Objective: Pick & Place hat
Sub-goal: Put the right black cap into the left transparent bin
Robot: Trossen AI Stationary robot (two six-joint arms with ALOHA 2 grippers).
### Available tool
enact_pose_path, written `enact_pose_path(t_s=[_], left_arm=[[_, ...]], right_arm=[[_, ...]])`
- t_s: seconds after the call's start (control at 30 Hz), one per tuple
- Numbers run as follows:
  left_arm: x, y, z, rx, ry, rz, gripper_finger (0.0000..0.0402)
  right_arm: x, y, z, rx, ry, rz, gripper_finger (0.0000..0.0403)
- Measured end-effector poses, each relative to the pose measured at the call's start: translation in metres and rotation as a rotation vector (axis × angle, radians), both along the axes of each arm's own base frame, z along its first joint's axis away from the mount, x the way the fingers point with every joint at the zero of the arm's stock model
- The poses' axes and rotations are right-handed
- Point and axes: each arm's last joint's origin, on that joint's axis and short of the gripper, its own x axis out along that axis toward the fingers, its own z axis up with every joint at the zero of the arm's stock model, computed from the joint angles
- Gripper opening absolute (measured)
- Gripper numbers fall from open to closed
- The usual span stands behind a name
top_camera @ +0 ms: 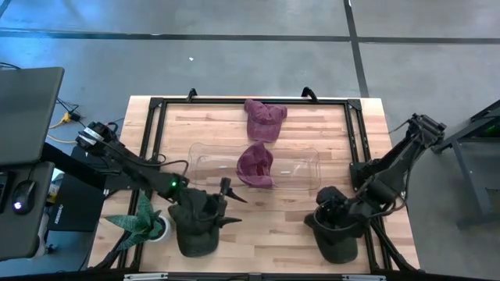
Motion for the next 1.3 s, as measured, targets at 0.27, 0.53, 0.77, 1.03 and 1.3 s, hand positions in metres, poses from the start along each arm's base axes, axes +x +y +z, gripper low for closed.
enact_pose_path(t_s=[0.27,0.53,0.77,1.03,1.3], left_arm=[[-0.013,-0.012,0.01,0.063,0.25,0.042,0.0277],[-0.001,-0.018,0.0,0.046,0.233,0.042,0.0277],[0.003,-0.021,-0.006,0.046,0.23,0.038,0.0277],[0.003,-0.021,-0.006,0.042,0.231,0.036,0.0277],[0.003,-0.021,-0.007,0.039,0.236,0.029,0.0277]], right_arm=[[0.005,-0.002,-0.022,0.043,0.031,0.07,0.0025],[-0.025,-0.016,-0.043,0.048,0.458,-0.099,0.0004],[-0.038,-0.036,-0.054,-0.022,0.725,-0.181,0.0095],[-0.055,-0.059,-0.126,0.165,1.057,-0.283,0.0243],[-0.055,-0.057,-0.16,0.327,0.956,-0.205,0.0144]])
